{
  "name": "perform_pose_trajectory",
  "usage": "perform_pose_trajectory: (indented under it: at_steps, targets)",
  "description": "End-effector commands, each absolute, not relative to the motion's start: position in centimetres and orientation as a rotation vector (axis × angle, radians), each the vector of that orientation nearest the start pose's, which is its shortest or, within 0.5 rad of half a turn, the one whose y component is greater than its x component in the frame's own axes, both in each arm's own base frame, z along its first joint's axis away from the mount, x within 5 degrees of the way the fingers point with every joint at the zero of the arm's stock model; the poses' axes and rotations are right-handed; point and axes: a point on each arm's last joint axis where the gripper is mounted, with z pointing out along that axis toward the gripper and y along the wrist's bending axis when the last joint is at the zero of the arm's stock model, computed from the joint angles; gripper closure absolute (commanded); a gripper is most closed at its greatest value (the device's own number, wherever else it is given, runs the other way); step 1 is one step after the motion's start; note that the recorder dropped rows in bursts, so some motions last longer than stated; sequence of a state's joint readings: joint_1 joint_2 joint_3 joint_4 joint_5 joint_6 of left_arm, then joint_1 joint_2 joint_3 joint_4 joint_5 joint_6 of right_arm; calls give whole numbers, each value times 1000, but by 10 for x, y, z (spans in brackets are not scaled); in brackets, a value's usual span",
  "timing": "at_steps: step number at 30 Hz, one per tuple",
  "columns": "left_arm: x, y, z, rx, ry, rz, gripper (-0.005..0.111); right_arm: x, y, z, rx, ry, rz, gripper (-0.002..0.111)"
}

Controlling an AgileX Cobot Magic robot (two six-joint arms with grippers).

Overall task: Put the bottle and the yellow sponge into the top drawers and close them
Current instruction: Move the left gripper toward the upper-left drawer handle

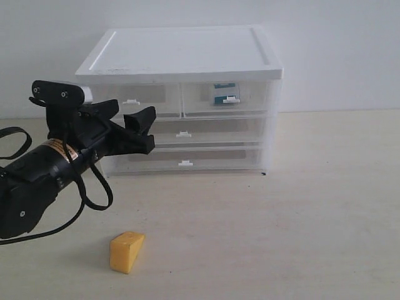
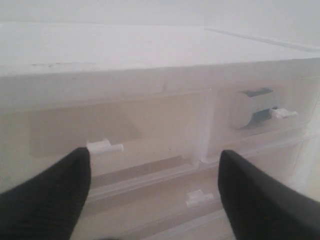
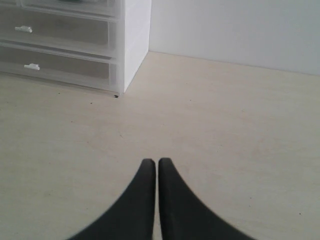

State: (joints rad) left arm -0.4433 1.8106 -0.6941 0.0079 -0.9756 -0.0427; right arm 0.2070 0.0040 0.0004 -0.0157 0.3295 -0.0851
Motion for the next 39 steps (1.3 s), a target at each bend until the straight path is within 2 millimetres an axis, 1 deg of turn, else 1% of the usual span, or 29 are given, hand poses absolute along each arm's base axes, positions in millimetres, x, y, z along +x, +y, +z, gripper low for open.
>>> perform_pose_trajectory:
  at_steps: [1, 4, 7, 9, 13, 17, 20, 23, 25, 28, 34, 39]
  targets:
    - [310, -152, 177, 359, 1609, -385, 44, 53, 10, 184, -266, 1787, 68, 108]
    - [311, -150, 175, 360, 1620, -341, 44, 53, 10, 184, -266, 1787, 68, 108]
    - [315, -138, 175, 200, 1652, -273, 44, 53, 10, 184, -266, 1787, 68, 108]
    - [316, -135, 174, 196, 1651, -229, 44, 53, 10, 184, -266, 1787, 68, 108]
    - [312, -144, 175, 244, 1639, -239, 44, 53, 10, 184, -266, 1787, 68, 108]
    - [306, -161, 170, 271, 1590, -218, 44, 53, 10, 184, -266, 1787, 68, 108]
    - [304, -163, 162, 191, 1565, -121, 44, 53, 10, 184, -266, 1787, 68, 108]
    - [304, -165, 156, 170, 1554, -126, 43, 53, 10, 184, -266, 1787, 68, 108]
    - [306, -168, 152, 178, 1555, -146, 43, 53, 10, 184, -266, 1787, 68, 108]
    - [311, -170, 152, 136, 1545, -164, 43, 53, 10, 184, -266, 1787, 68, 108]
    - [322, -174, 160, 83, 1506, -167, 43, 53, 10, 184, -266, 1787, 68, 108]
    - [327, -174, 164, 50, 1504, -153, 43, 53, 10, 184, -266, 1787, 68, 108]
